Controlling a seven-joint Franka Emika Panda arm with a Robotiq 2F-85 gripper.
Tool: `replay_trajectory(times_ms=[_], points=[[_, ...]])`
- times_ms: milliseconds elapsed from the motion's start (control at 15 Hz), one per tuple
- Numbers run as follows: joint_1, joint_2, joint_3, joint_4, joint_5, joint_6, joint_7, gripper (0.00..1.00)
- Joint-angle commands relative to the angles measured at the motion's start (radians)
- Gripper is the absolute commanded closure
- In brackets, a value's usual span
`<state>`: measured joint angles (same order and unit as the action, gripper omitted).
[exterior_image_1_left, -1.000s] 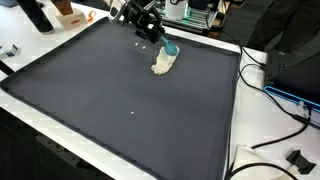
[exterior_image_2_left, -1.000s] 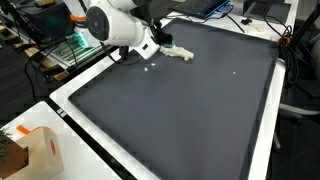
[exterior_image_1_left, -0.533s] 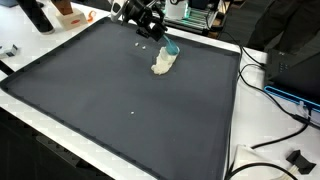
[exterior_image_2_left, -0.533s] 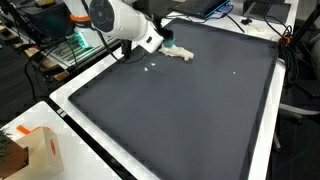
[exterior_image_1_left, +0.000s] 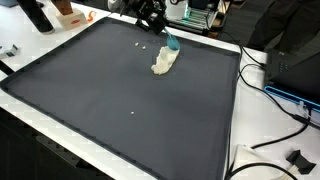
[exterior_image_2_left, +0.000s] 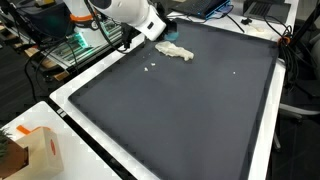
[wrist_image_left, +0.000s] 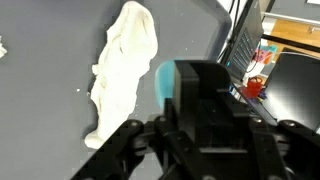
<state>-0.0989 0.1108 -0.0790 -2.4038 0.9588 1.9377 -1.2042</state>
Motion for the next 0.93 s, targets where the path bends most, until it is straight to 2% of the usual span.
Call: replay_trajectory(times_ms=[0, 267, 533, 867], points=[[0.025, -0.120, 0.011, -0.059, -0.021, 0.051, 0.167, 0.75], [0.048, -0.206, 0.033, -0.066, -0.086, 0.098, 0.404, 0.75], [0.063, -0.271, 0.057, -0.056, -0.214, 0.100, 0.651, 0.75], [0.081, -0.337, 0.079, -0.040, -0.377, 0.080, 0.896, 0.75]])
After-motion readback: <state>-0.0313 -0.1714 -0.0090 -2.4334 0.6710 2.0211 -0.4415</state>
